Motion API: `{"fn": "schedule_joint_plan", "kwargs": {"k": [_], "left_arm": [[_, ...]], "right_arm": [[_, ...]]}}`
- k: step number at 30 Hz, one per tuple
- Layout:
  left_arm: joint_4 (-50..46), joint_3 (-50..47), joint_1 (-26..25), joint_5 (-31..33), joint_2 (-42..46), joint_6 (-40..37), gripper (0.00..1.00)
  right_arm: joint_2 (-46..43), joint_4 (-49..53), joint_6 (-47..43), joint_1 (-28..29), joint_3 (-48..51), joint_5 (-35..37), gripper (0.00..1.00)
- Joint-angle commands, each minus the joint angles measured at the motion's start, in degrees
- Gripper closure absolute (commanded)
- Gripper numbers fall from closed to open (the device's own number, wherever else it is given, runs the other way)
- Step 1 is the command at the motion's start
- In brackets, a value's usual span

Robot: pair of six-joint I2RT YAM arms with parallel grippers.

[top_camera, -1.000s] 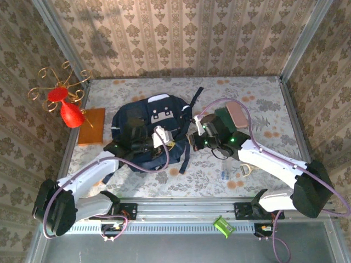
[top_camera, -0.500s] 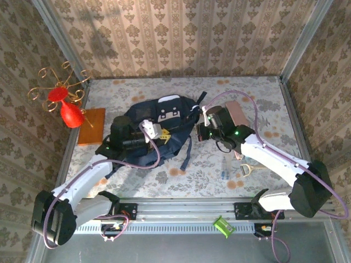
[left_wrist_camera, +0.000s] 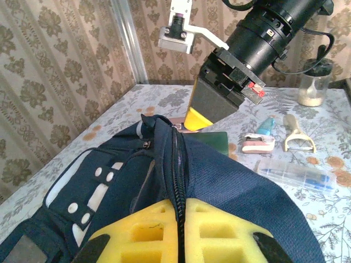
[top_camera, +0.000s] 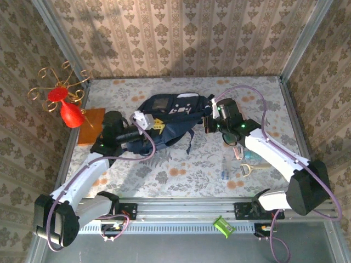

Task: Pack the student bag

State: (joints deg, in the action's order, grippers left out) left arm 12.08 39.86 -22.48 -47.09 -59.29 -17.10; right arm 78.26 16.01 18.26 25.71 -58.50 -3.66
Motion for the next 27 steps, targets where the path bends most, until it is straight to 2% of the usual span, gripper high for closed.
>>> {"fn": "schedule_joint_plan", "kwargs": {"k": [1, 4, 7, 11, 14, 17, 20, 22, 25, 27], "left_arm": [[8.3, 2.5, 1.8, 0.4, 3.2, 1.8, 1.00], [9.0, 1.0, 1.1, 0.6, 2.0, 2.7, 1.00], [9.1, -0.3, -1.4, 1.7, -0.1, 2.8, 1.00], [8.7, -1.5, -5.7, 6.5, -4.1, 2.1, 1.00], [11.0, -2.2, -6.7, 8.5, -9.2, 3.3, 0.96], [13.3, -2.1, -8.5, 9.8, -14.5, 5.2, 0.93], [12.9, -1.1, -11.3, 8.8, -18.6, 4.6, 0.83], [11.8, -0.9, -12.6, 7.0, -19.5, 3.7, 0.71], [13.3, -2.4, -12.4, 5.9, -17.8, 5.3, 0.55], [14.6, -4.1, -11.7, 8.2, -15.4, 8.6, 0.48]], "right_arm": [[3.4, -0.3, 1.3, -3.4, -0.3, 3.2, 1.00], [5.1, -5.0, 2.2, -3.1, 0.2, -4.2, 1.00], [7.8, -6.2, 2.4, -2.8, -0.9, -7.0, 1.00], [12.9, -3.2, 0.9, -2.8, -4.2, -7.7, 0.99], [16.5, 0.1, -0.9, -2.9, -6.7, -7.3, 0.94], [16.4, 2.5, -2.2, -3.2, -6.8, -4.1, 0.85], [13.7, 5.8, -3.1, -3.5, -5.9, 0.5, 0.77], [10.3, 6.6, -3.1, -3.5, -3.9, 3.3, 0.73], [5.9, 5.6, -2.5, -3.5, -1.0, 4.9, 0.67], [4.6, 2.9, -2.0, -3.4, 0.3, 3.8, 0.62]]}}
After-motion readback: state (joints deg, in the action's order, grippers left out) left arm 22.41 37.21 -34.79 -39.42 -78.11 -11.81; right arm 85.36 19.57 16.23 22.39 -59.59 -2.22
